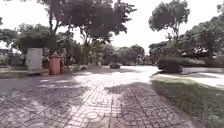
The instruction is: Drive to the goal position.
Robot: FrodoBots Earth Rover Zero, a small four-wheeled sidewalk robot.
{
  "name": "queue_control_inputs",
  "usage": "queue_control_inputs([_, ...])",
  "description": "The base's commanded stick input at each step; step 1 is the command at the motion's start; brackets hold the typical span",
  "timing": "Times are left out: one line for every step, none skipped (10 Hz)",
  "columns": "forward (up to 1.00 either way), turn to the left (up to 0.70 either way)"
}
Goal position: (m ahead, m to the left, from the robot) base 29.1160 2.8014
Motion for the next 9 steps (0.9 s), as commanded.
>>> queue_control_inputs([1.0,0.0])
queue_control_inputs([1.0,0.02])
queue_control_inputs([1.0,0.27])
queue_control_inputs([1.0,0.27])
queue_control_inputs([1.0,0.27])
queue_control_inputs([1.0,0.04])
queue_control_inputs([1.0,0.0])
queue_control_inputs([1.0,0.0])
queue_control_inputs([1.0,0.0])
